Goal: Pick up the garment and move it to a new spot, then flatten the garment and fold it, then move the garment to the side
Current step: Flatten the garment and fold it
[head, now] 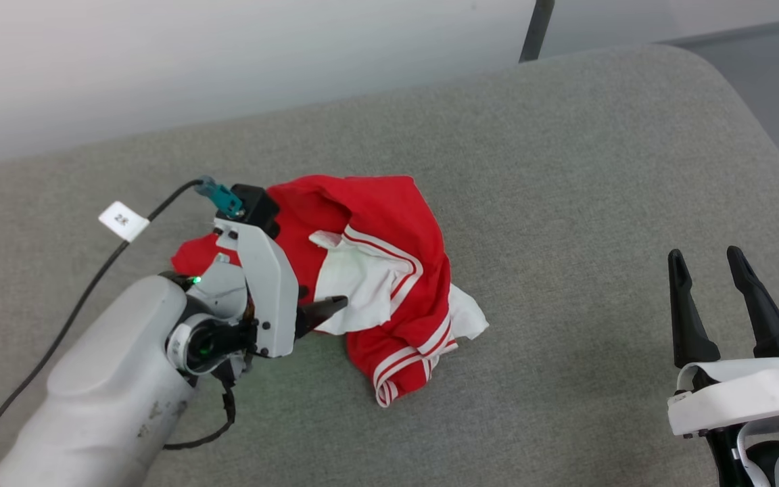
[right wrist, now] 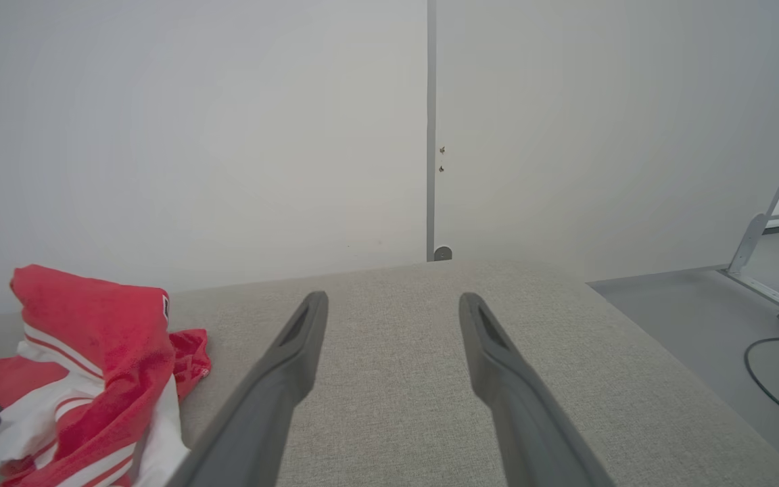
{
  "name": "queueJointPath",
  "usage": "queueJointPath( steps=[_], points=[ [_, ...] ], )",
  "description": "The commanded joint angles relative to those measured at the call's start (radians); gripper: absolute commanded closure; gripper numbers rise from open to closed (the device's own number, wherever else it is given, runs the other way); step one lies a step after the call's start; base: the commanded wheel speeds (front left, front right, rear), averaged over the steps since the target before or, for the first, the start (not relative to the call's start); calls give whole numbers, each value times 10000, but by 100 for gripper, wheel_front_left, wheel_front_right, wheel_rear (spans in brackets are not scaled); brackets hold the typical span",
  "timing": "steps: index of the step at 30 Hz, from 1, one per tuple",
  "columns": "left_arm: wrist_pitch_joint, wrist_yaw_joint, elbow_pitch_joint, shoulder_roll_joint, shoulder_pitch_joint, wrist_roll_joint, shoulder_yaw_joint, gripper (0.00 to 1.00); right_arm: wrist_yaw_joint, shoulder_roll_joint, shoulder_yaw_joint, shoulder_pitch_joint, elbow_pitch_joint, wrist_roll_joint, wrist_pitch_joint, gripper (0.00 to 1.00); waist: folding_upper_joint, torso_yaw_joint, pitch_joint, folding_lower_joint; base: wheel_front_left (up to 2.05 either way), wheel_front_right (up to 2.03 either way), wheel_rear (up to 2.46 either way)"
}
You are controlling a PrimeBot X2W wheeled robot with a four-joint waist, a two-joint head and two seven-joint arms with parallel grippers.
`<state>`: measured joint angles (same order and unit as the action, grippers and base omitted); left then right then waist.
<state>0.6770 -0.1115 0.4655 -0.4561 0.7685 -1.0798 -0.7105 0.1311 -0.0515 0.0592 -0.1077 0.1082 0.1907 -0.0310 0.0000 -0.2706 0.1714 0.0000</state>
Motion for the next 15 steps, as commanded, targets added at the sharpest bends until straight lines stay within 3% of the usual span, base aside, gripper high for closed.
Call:
queueJointPath(
  steps=[1,8,10,11,12,15],
  points=[
    [-38,-46,10,15,-37,49,-46,0,-7,19,5,-18,-14,41,-67,0,0,-91,194,0,0,0,0],
    [-15,-73,186,34,-92,38,-144,0,-7,22,-48,-145,-148,110,-220,0,0,-93,410,0,0,0,0],
    [50,-78,224,50,-76,-19,-154,55,-7,20,-67,-183,-183,93,-250,0,0,-93,451,0,0,0,0],
    [49,-80,240,60,-51,-19,-161,60,-7,20,-69,-191,-203,87,-270,0,0,-85,468,0,0,0,0],
    [86,-83,271,79,-48,-62,-163,100,-7,21,-73,-201,-225,83,-289,0,0,-78,478,0,0,0,0],
    [195,-43,352,104,-13,-183,-141,100,-7,21,-59,-240,-271,71,-314,0,0,-53,491,0,0,0,0]
  ],
)
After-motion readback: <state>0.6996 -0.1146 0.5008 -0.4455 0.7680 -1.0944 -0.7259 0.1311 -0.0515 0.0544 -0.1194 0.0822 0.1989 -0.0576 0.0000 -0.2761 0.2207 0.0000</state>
